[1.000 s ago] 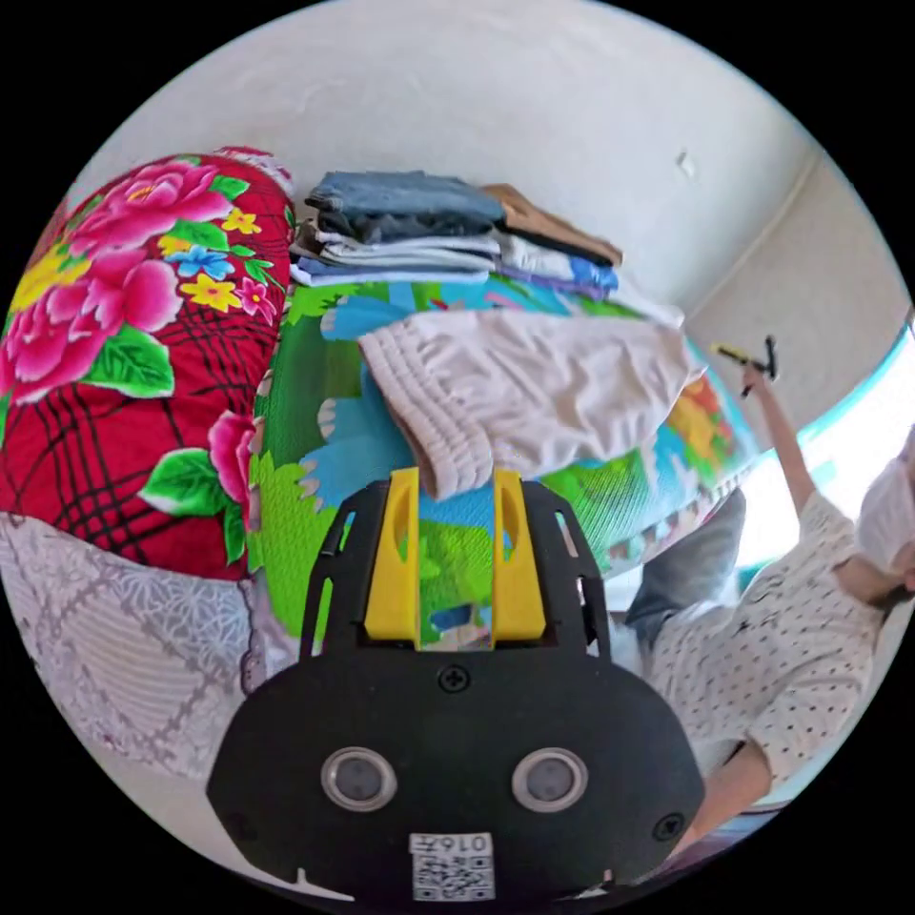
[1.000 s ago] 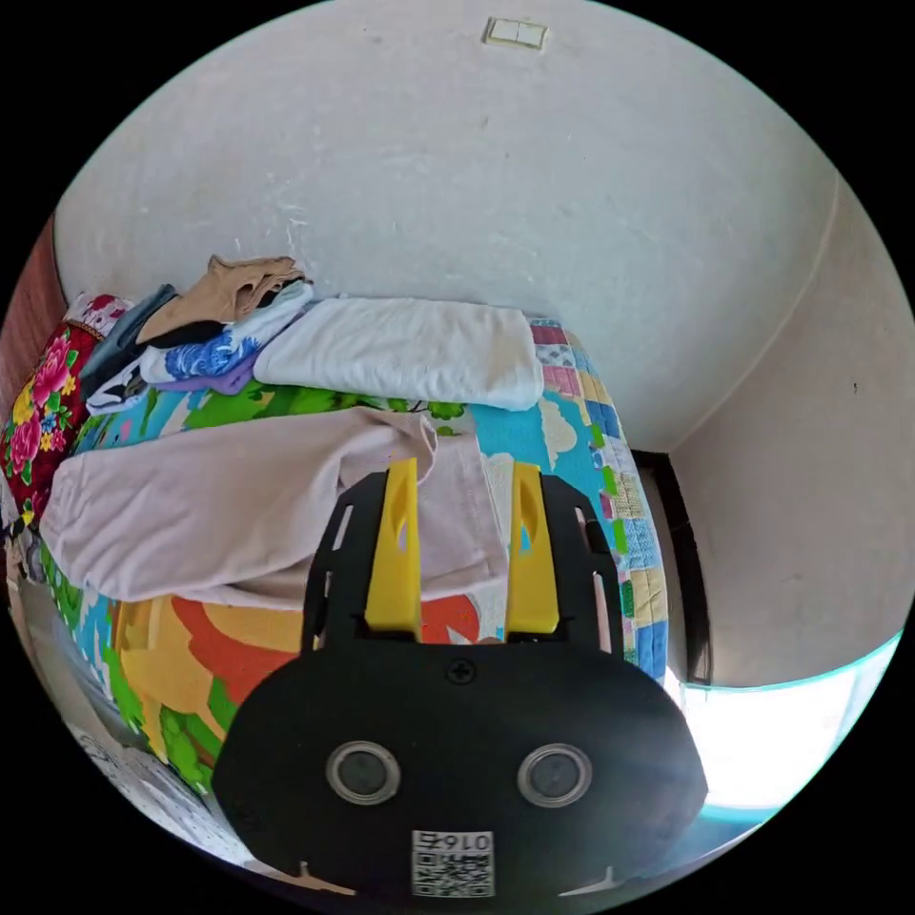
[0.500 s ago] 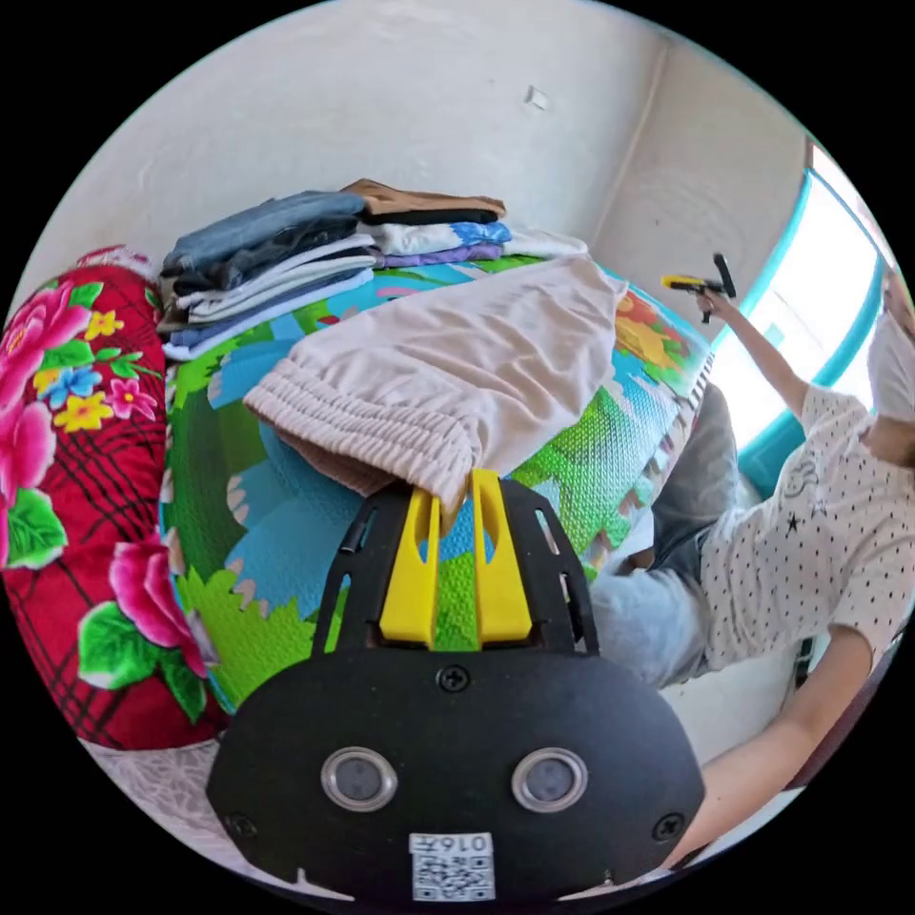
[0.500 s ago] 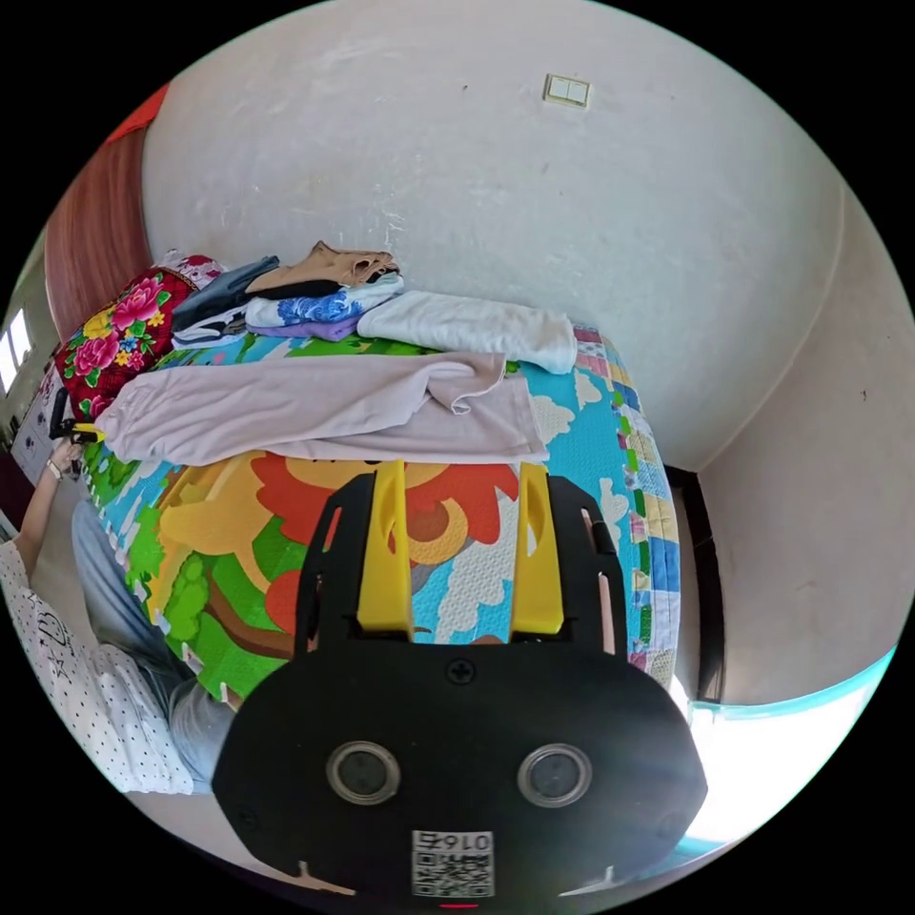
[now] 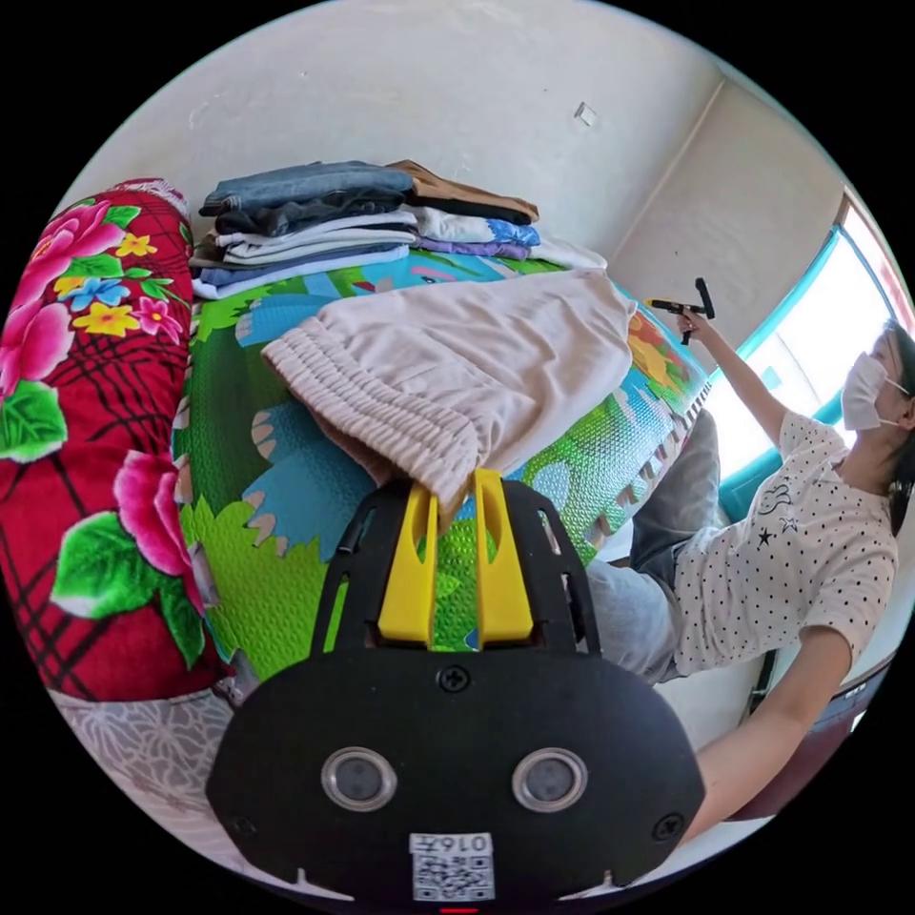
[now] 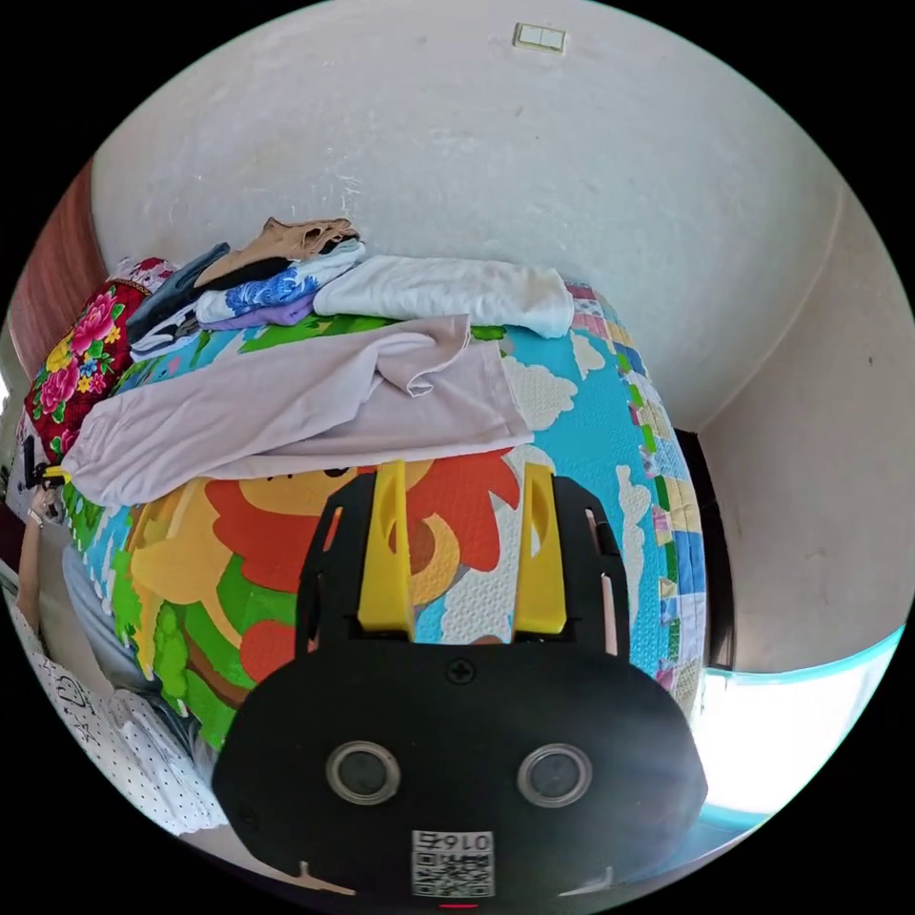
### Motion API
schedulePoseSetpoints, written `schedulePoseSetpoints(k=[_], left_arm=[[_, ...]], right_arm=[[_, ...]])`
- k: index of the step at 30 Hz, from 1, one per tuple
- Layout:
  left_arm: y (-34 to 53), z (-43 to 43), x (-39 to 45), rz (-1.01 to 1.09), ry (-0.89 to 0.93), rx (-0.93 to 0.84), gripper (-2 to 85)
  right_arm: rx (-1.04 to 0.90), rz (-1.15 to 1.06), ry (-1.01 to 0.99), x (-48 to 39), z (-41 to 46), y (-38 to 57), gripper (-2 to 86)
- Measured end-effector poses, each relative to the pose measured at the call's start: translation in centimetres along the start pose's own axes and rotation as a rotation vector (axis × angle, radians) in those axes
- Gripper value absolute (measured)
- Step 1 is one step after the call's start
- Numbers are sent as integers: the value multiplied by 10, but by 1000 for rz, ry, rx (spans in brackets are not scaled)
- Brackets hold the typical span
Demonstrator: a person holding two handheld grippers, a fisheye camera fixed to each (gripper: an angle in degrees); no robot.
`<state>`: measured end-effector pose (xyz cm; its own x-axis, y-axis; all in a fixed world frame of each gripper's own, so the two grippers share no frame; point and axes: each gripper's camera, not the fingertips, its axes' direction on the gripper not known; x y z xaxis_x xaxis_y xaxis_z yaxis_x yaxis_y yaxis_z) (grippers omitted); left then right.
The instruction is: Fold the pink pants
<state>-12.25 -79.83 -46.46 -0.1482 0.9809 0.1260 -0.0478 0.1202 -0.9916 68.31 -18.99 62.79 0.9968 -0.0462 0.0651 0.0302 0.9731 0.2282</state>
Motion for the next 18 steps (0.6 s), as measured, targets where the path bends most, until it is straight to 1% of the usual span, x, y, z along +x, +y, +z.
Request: schedulePoseSetpoints(k=[1, 3, 4, 5, 6, 8, 10, 12, 14, 18], left_arm=[[-1, -5, -2, -10, -4, 0, 61], [-3, -11, -4, -22, -6, -2, 62], [-4, -16, -6, -28, -8, -2, 62], [-4, -19, -7, -31, -8, -2, 63], [-5, -24, -8, -38, -8, -3, 63], [-7, -31, -10, -46, -10, -3, 64], [-10, -42, -11, -47, -20, -5, 63], [-14, -51, -11, -40, -37, -9, 63], [-19, -60, -11, -35, -62, -16, 62], [-32, -86, -13, -41, -96, -25, 59]], right_arm=[[3, 12, -17, 1, 5, -3, 149], [9, 43, -120, 0, 22, -17, 145], [-2, 51, -132, -1, 27, -21, 146], [-41, 96, -100, -1, 39, -30, 150], [-76, 174, -18, 4, 49, -37, 157], [-121, 256, 111, 14, 62, -41, 158], [-243, 257, 142, 21, 83, -41, 130], [-217, 228, 93, 26, 81, -33, 55], [-211, 205, 24, 30, 76, -23, 17], [-220, 191, -65, 47, 50, 17, 3]])
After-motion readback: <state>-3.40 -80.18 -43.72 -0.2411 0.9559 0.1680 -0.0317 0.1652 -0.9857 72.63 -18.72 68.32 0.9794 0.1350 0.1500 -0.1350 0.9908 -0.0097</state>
